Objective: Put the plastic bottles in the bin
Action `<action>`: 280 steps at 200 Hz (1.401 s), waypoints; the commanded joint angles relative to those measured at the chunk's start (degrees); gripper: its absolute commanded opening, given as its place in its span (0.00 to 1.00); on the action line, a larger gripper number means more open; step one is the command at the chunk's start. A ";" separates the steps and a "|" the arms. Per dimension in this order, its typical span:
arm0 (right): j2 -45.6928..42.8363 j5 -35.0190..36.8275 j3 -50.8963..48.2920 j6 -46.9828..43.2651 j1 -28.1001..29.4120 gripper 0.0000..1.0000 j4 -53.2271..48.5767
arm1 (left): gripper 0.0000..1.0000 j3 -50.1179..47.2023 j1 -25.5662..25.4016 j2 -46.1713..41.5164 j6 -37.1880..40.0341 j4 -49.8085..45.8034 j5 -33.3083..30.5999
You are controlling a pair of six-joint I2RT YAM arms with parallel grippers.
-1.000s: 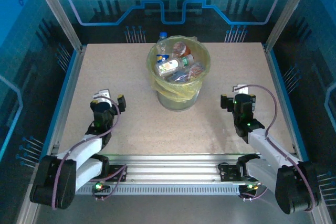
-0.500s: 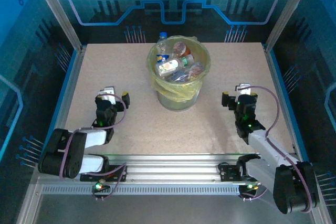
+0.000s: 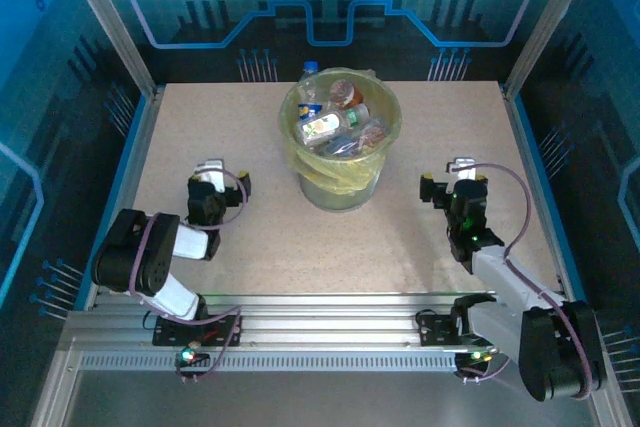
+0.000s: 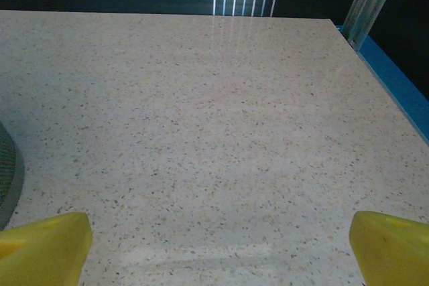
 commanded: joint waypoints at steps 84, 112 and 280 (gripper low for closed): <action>9.85 -9.26 -1.05 -3.95 -1.16 1.00 14.93 | 0.99 3.57 3.40 -1.24 -0.93 -6.10 8.45; 13.53 -10.34 -0.16 -5.04 -1.16 1.00 17.22 | 0.99 3.58 3.46 -1.24 -0.97 -6.11 8.48; 28.33 -18.84 4.57 -5.54 -5.13 1.00 22.59 | 0.99 3.57 3.34 -1.12 -0.87 -6.11 8.38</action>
